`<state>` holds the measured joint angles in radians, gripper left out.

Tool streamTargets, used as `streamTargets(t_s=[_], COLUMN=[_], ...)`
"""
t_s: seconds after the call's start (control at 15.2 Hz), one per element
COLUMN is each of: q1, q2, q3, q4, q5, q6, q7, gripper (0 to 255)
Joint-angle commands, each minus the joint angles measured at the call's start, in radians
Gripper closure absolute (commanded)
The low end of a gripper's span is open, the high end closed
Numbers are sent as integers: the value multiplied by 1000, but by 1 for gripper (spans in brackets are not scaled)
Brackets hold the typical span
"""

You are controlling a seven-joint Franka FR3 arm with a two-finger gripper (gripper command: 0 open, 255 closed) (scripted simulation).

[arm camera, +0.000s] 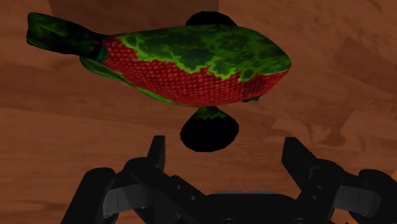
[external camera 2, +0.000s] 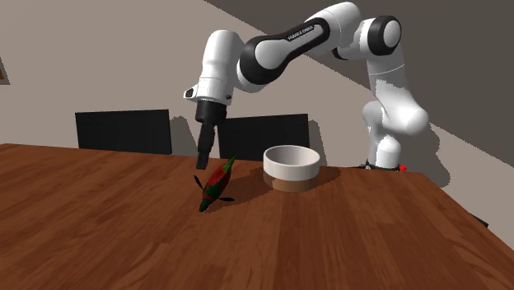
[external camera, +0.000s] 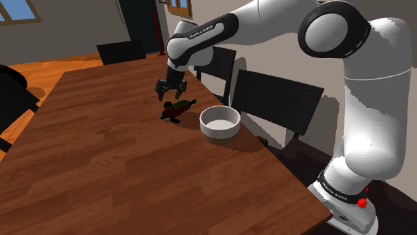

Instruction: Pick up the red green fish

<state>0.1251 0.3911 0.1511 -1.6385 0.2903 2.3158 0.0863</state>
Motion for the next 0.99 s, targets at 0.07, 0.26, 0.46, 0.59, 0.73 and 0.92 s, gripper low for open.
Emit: streamTargets(t_s=[0.07,0.26,0.46,0.59,0.73,0.92], q1=[5,4,4,5,5,5], q2=[35,49,63,63,64,64], q3=[3,6,8,8,7,8], q4=[19,0,-14,-15,-12,-12], q5=[3,9,13,13,12,12], q6=[24,57,84,85,83,83], q7=[-4,-15,-25,-23,-22,-22], gripper=[0,0,0,255,255,255])
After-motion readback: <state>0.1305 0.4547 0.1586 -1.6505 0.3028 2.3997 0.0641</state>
